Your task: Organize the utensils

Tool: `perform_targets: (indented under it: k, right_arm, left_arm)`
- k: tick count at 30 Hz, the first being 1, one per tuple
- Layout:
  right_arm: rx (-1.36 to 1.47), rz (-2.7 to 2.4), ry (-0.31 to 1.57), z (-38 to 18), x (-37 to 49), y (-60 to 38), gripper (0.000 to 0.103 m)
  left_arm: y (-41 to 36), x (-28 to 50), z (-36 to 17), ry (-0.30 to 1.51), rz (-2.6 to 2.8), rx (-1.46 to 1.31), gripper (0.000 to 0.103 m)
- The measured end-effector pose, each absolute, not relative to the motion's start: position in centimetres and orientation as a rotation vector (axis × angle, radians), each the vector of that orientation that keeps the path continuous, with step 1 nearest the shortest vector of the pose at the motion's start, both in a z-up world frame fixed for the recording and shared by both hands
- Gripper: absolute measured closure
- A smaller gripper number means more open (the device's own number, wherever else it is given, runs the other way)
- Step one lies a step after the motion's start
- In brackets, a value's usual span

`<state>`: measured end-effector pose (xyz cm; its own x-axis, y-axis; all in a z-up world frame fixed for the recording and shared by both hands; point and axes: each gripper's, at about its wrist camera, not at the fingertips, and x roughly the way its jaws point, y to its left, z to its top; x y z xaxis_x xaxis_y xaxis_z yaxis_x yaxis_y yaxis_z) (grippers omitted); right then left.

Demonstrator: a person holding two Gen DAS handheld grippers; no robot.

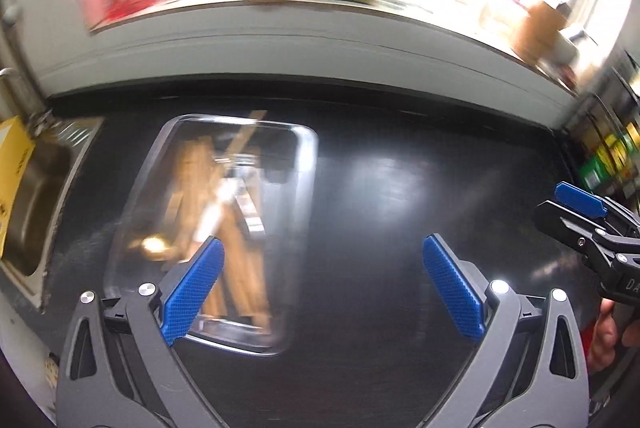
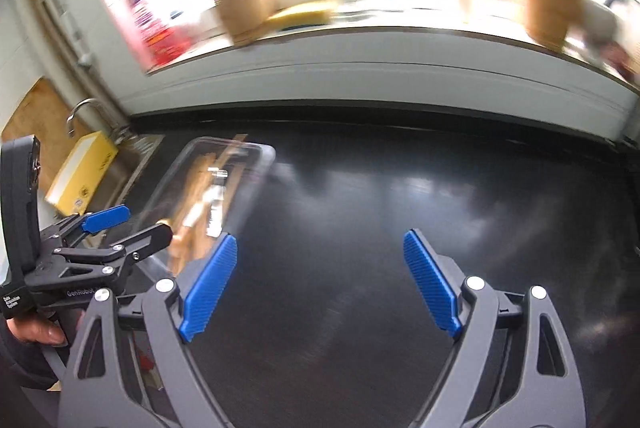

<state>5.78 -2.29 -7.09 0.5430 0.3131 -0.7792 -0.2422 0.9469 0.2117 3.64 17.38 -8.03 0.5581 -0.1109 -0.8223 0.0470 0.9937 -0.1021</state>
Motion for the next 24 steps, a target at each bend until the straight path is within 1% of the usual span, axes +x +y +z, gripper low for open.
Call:
perform_targets:
  k: [6, 11, 17, 24]
  right_arm:
    - [0.119, 0.157, 0.926, -6.9, 1.9, -13.3, 0.02]
    - [0.149, 0.072, 0.927, -7.1, -0.8, -19.8, 0.02]
    - [0.163, -0.001, 0.926, -7.1, -2.4, -23.0, 0.019]
    - [0.163, 0.003, 0.92, -7.0, -2.8, -23.2, 0.016]
  left_arm:
    - [7.4, 3.3, -8.4, 0.977, -0.208, -0.004, 0.006]
    - [1.3, 3.0, -8.6, 0.98, -0.253, 0.025, 0.006]
    - [-2.1, 2.3, -8.8, 0.98, -0.241, 0.05, 0.006]
    - [-2.4, 1.3, -8.8, 0.99, -0.207, 0.049, 0.006]
